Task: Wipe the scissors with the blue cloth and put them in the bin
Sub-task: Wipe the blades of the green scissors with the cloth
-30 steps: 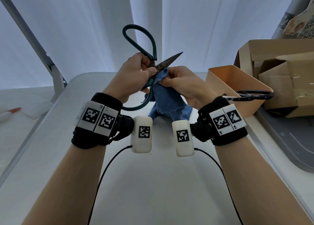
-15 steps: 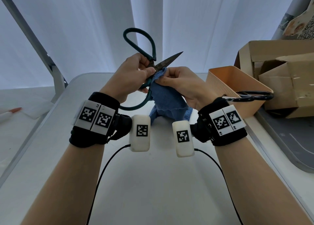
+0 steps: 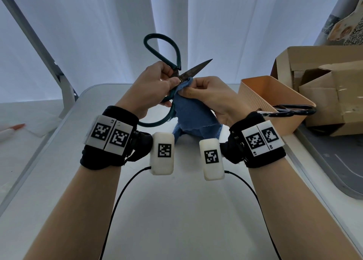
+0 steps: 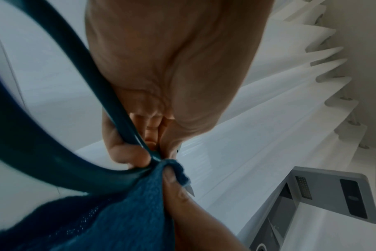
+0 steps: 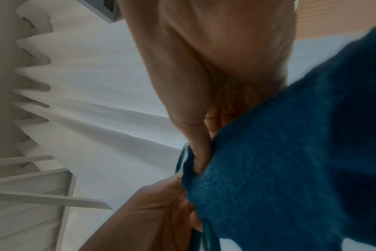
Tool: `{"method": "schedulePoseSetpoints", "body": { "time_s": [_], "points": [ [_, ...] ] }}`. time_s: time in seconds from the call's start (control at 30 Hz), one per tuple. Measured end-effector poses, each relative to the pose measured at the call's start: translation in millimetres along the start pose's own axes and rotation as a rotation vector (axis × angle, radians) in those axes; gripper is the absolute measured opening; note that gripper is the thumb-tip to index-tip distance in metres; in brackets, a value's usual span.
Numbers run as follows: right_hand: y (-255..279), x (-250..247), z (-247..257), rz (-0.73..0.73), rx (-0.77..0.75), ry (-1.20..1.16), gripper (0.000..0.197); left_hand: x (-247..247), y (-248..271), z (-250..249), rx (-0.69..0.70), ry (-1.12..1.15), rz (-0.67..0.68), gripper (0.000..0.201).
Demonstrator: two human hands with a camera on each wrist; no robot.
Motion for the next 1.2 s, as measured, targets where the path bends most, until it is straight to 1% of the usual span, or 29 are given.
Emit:
{"method": "schedulePoseSetpoints", "body": {
  "time_s": [0.07,0.23,0.27,0.33,0.37,0.4,0.5,0.53,0.63,0.73,0.77,0.8,0.87,0.93,1.03,1.17,1.2],
  "points": [
    [-0.6,-0.3,0.6,0.008,0.014,0.026,0.015,0.3,0.5,-0.1,-0.001,-0.013,0.006,0.008],
    [1.0,-4.0,0.4,0.025,0.026,0.053,0.015,2.9,0.3,0.3,0.008,-0.044,-0.001,0.010],
    [1.3,-3.5,0.8,0.015,0.018,0.051,0.018,2.4,0.5,-0.2,0.007,-0.033,-0.001,0.010],
    [0.3,-2.2,1.0,-0.011,0.000,0.036,0.035,0.5,1.0,-1.3,0.004,-0.001,0.009,0.010],
    [0.1,-1.0,1.4,-0.013,-0.001,0.025,0.040,-0.7,1.2,-1.7,0.003,0.009,0.013,0.010],
    [0.1,0.3,1.9,-0.010,0.002,0.020,0.040,-1.4,1.6,-1.9,0.001,0.011,0.012,0.010],
    [-0.7,0.4,2.1,0.014,0.028,0.055,0.019,-1.7,2.1,-0.7,-0.005,-0.014,0.008,0.010],
    [0.2,-0.6,2.7,0.025,0.029,0.070,0.017,-0.9,1.8,0.0,-0.003,-0.024,0.007,0.010],
    [1.9,-4.4,2.7,0.024,0.027,0.074,0.018,1.4,1.4,-0.4,0.001,-0.031,0.009,0.011],
    [2.4,-4.0,3.3,-0.008,0.014,0.015,0.035,1.4,1.2,-2.3,0.001,0.008,0.022,0.016],
    [2.3,-3.2,3.5,-0.010,0.014,0.005,0.035,1.0,1.4,-2.6,-0.001,0.010,0.022,0.016],
    [2.0,-2.3,3.6,-0.006,0.018,0.010,0.031,0.5,1.7,-2.7,-0.002,0.006,0.020,0.014],
    [1.6,-1.4,3.7,0.015,0.033,0.037,0.014,0.0,2.2,-2.1,-0.002,-0.009,0.012,0.009],
    [1.5,-2.6,3.7,0.032,0.037,0.059,0.015,0.8,2.0,-1.2,-0.003,-0.021,0.006,0.008],
    [1.5,-3.5,3.5,0.012,0.039,0.070,0.013,2.1,1.9,-2.2,0.003,-0.018,0.004,0.009],
    [-0.1,-1.4,2.6,-0.002,0.007,0.015,0.026,-0.1,2.2,-3.4,-0.003,0.014,0.009,0.012],
    [-0.6,-0.9,2.3,-0.002,0.013,0.011,0.021,-0.7,2.1,-3.0,-0.004,0.013,0.008,0.012]
  ]
}}
Point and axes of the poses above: each hand's wrist, its own y-axis away from the middle knuckle, its own x-axis out of the palm, z = x × y, the point moved 2 cm from there along -y, towards the middle knuckle, and after that the axes turned 10 degrees about z, right-handed, at the moved point
